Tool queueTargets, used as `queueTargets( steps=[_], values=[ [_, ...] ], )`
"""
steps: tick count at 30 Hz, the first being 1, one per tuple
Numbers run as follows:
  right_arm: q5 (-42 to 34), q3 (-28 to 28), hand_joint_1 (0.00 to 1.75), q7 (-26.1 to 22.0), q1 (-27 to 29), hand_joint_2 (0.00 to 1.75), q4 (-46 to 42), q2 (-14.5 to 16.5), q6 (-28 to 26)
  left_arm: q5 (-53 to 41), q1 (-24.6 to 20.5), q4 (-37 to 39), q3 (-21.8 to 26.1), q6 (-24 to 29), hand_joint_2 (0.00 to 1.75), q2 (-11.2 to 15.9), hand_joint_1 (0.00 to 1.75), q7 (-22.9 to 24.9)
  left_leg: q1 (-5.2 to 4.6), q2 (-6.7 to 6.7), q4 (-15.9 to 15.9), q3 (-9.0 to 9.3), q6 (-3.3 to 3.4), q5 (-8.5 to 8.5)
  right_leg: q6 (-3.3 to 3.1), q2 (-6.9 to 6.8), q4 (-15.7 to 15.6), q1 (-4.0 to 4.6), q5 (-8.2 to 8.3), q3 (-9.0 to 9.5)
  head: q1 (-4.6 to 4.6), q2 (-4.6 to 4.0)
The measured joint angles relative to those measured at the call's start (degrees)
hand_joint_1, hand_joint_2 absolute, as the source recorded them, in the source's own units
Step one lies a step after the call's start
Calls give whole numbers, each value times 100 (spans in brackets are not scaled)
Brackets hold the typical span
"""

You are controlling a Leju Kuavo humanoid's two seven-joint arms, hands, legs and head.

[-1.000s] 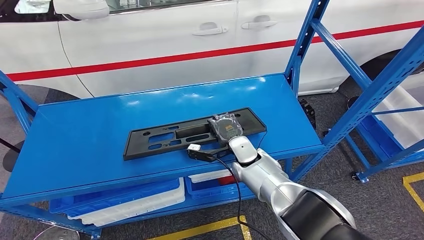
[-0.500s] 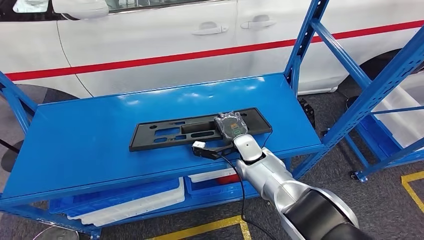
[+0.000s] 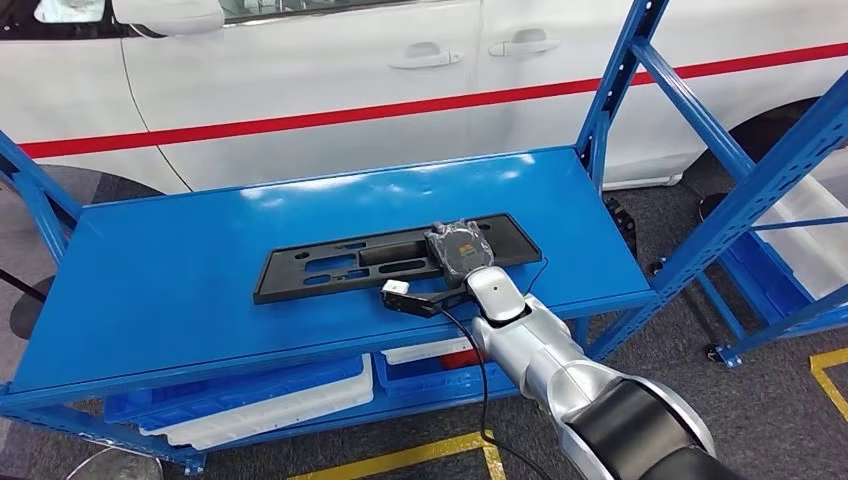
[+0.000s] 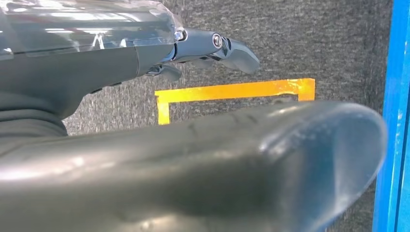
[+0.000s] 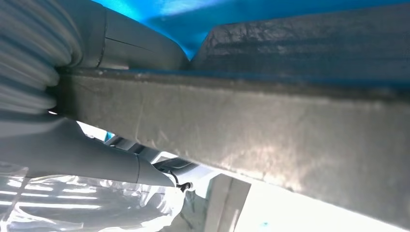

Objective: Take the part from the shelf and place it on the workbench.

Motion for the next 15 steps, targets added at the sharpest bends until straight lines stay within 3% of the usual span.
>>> queueTargets(
  steps=[2,4,5,8,9,10,12,14,15],
  values=[
    [23,-56,174,5,-5,175,-6,8,-18,8,2,0,1,24,0,1,0,-6,3,-1,-6,-11,-68,-2,-56,1,-36,11,-10,5,-1,0],
    [31,-94,175,14,-15,175,-20,13,-24,9,4,0,1,38,0,4,0,-11,18,8,132,-64,-134,-106,-129,-7,-72,-5,8,25,-1,0],
    [32,-109,175,16,-17,175,-26,16,-28,10,3,0,1,45,0,6,0,-16,25,13,364,-167,-163,-242,-158,-13,-89,-15,15,36,-1,0],
    [-49,-206,175,-90,0,175,-27,20,-159,20,14,0,2,52,0,6,0,-40,38,19,1484,-709,-222,-727,-197,-19,-86,0,6,35,-1,0],
    [-131,-265,175,-191,10,175,-32,20,-263,29,20,0,3,53,44,6,0,-50,39,19,1673,-815,-227,-744,-202,-18,-82,7,2,36,-1,0],
    [-255,-342,175,-341,19,175,-53,20,-383,41,25,0,4,53,87,8,0,-62,39,19,1635,-813,-223,-645,-202,-15,-77,11,-3,40,-1,0],
    [-609,-545,175,-761,25,175,-168,27,-629,72,25,0,6,52,175,15,0,-95,38,24,950,-522,-188,-213,-190,-7,-66,14,-21,56,-1,0],
    [-1078,-788,175,-1276,37,175,-420,40,-801,108,18,0,13,46,175,21,0,-133,12,30,243,-203,-131,53,-152,2,-46,34,-39,48,-1,0],
    [-1364,-902,175,-1535,68,175,-619,46,-805,124,15,0,20,52,175,21,0,-150,-2,29,82,-137,-102,79,-129,3,-41,42,-41,37,-1,0]
  ],
)
